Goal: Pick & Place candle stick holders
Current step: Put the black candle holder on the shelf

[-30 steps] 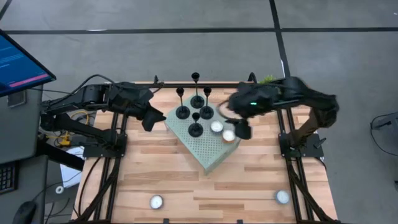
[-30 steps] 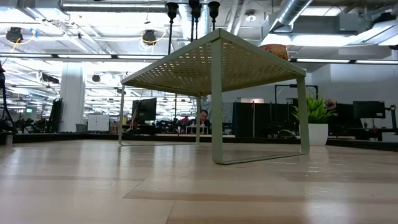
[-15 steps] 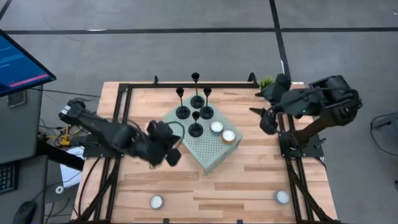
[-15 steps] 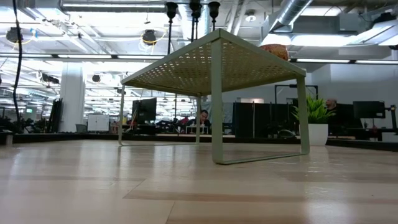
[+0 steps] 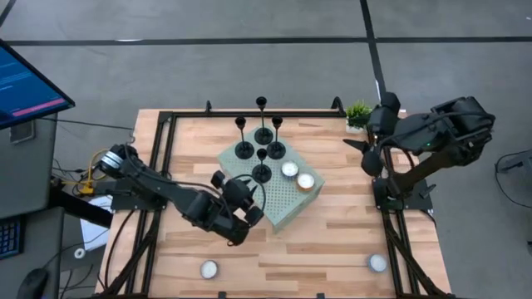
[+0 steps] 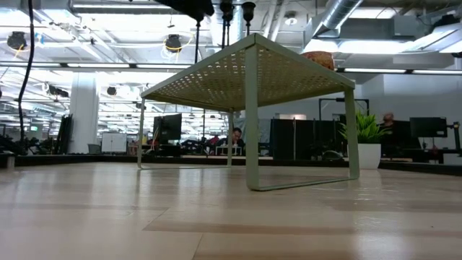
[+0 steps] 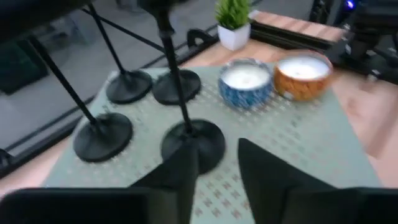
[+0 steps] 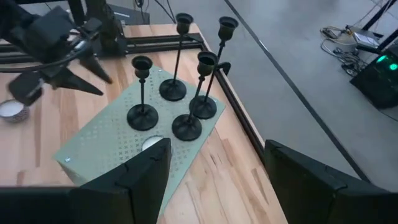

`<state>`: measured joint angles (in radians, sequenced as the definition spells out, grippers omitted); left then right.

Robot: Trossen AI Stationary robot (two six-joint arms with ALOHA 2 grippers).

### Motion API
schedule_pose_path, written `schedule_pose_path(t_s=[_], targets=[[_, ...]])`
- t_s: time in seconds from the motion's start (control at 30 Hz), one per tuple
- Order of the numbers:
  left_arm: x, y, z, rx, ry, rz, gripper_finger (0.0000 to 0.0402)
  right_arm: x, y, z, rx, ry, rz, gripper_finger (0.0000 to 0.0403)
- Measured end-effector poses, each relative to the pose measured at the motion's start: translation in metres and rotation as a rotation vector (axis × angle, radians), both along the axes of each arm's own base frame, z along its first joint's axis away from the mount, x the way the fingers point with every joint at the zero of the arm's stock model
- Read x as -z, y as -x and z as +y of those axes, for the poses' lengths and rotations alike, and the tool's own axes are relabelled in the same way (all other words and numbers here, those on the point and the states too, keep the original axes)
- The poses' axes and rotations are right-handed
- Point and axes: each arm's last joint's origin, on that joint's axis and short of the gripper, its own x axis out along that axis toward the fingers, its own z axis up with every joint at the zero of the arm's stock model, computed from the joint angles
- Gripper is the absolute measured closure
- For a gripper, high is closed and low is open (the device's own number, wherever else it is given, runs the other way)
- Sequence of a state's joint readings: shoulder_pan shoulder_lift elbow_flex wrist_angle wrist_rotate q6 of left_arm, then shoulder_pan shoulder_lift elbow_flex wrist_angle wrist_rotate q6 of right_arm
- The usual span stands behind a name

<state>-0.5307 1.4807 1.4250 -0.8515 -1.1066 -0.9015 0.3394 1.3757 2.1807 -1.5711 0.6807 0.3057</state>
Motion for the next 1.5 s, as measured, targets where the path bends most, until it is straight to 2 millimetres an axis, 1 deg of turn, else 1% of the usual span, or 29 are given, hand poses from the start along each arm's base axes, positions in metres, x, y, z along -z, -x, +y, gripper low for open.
schedule_pose_path(t_s=[0.17,0.27,0.37,0.53,0.8,0.97,1.07,1.2,1.33,1.43,1.5], targets=[[-0.003,-0.004,0.014,-0.051,-0.02,-0.006,0.0203,-0.004,0.013,-0.001,-0.027,0.001,-0.023,0.0154],[-0.003,-0.01,0.025,-0.071,0.009,0.001,0.0165,-0.006,0.019,-0.002,-0.04,-0.003,-0.038,0.0154],[0.001,-0.019,0.033,-0.079,0.026,0.016,0.0146,-0.007,0.024,-0.003,-0.045,-0.007,-0.047,0.0154],[0.001,-0.026,0.037,-0.064,-0.011,0.033,0.0143,-0.007,0.023,-0.003,-0.047,-0.004,-0.045,0.0154],[-0.002,-0.03,0.042,-0.081,-0.072,0.038,0.0164,-0.007,0.022,-0.002,-0.053,0.001,-0.038,0.0154],[-0.004,-0.032,0.044,-0.089,-0.063,0.016,0.0176,-0.007,0.022,-0.002,-0.058,-0.002,-0.038,0.0154],[-0.006,-0.035,0.042,-0.058,-0.063,0.01,0.0191,-0.007,0.023,0.0,-0.073,-0.003,-0.038,0.0154],[-0.008,-0.037,0.041,-0.015,-0.068,0.021,0.0235,-0.006,0.022,0.004,-0.089,-0.009,-0.038,0.0154],[-0.008,-0.037,0.042,-0.015,-0.07,0.025,0.0298,-0.006,0.022,0.007,-0.105,-0.017,-0.039,0.0154],[-0.007,-0.038,0.045,-0.026,-0.07,0.027,0.0339,-0.006,0.022,0.009,-0.115,-0.021,-0.042,0.0154],[-0.007,-0.039,0.049,-0.036,-0.076,0.033,0.0359,-0.006,0.023,0.011,-0.122,-0.03,-0.046,0.0154]])
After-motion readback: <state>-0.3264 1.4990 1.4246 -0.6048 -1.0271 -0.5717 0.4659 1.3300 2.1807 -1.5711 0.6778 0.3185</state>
